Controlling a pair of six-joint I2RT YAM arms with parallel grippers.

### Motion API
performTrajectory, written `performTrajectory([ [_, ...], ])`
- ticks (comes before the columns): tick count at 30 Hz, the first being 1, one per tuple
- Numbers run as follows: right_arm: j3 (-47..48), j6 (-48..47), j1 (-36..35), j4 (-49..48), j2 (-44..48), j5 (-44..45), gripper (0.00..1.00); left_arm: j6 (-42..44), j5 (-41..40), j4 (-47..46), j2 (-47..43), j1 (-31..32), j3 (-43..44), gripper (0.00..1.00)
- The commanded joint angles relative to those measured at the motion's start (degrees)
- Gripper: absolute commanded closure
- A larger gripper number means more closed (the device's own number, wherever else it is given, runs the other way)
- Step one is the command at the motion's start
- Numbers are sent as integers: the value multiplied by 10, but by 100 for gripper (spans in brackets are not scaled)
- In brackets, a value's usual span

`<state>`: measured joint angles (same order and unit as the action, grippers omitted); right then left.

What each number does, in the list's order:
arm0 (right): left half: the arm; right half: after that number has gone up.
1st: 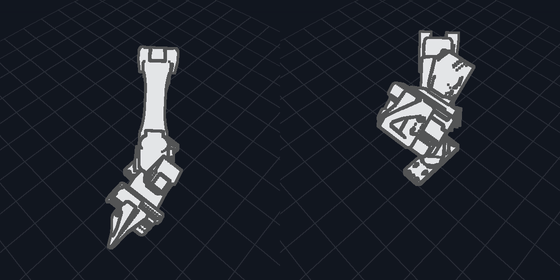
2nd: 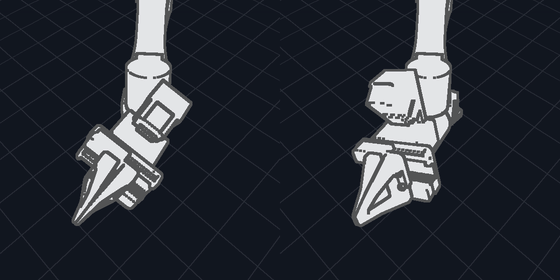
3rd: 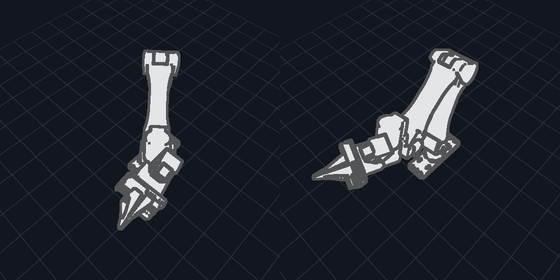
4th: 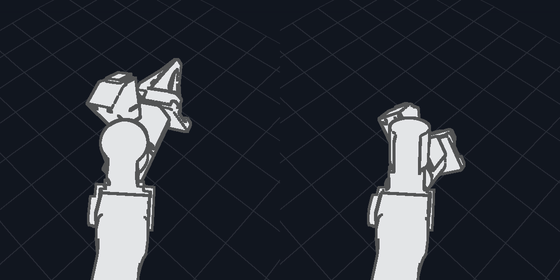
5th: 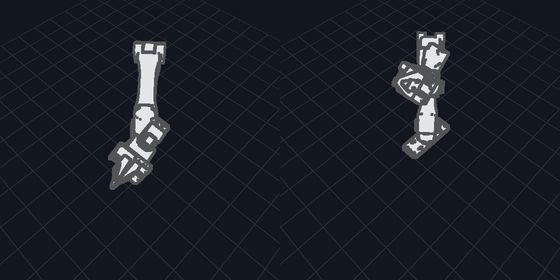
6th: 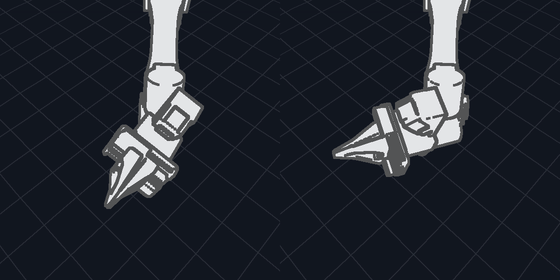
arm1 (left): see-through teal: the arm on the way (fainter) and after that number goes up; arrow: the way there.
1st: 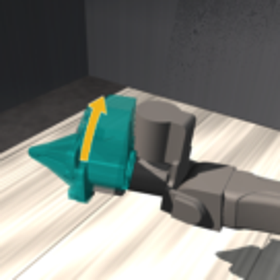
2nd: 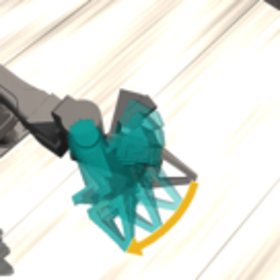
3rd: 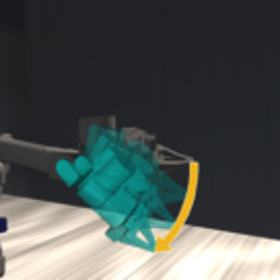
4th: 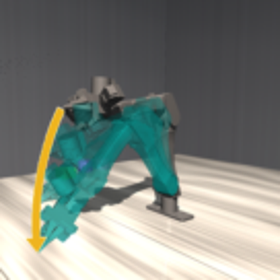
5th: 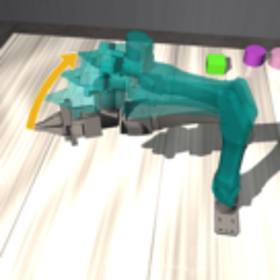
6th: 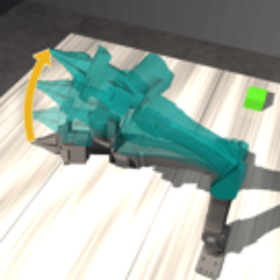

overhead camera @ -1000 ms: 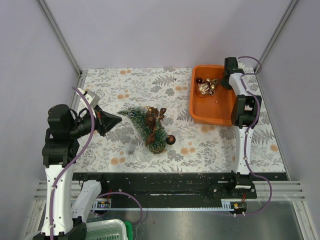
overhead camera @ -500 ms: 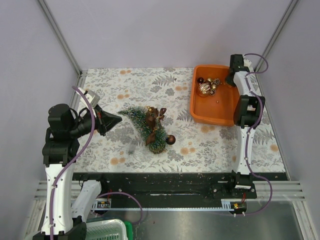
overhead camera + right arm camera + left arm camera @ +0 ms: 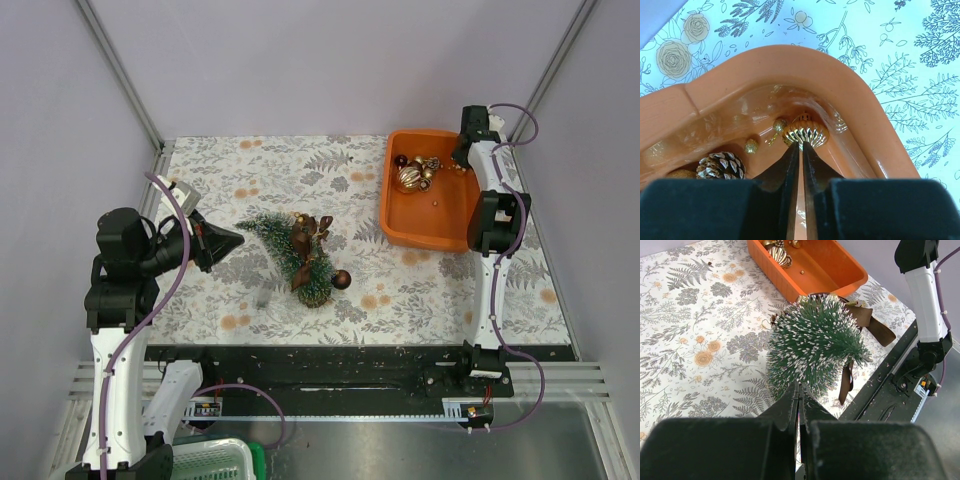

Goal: Decorate the small christmas tree

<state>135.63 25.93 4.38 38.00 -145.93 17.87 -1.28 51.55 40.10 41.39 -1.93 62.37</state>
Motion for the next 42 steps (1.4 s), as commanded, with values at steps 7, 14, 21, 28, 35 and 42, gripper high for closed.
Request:
performTrajectory([
  [7, 3, -1, 3, -7, 24, 31, 54, 9, -9, -12, -5, 2, 15, 100],
  [14, 26, -9, 3, -18, -6, 34, 42, 30, -15, -2, -4, 1, 18, 100],
  [21, 54, -4, 6, 5, -38, 41, 41, 38, -20, 8, -3, 1, 21, 100],
  [28, 56, -1, 15, 19, -52, 38, 44, 39, -21, 9, -5, 2, 18, 100],
  [35, 56, 8, 15, 23, -45, 16, 57, 41, -22, 8, -6, 1, 17, 100],
  [42, 0, 11, 15, 12, -9, -5, 62, 34, -18, 1, -8, 1, 11, 100],
])
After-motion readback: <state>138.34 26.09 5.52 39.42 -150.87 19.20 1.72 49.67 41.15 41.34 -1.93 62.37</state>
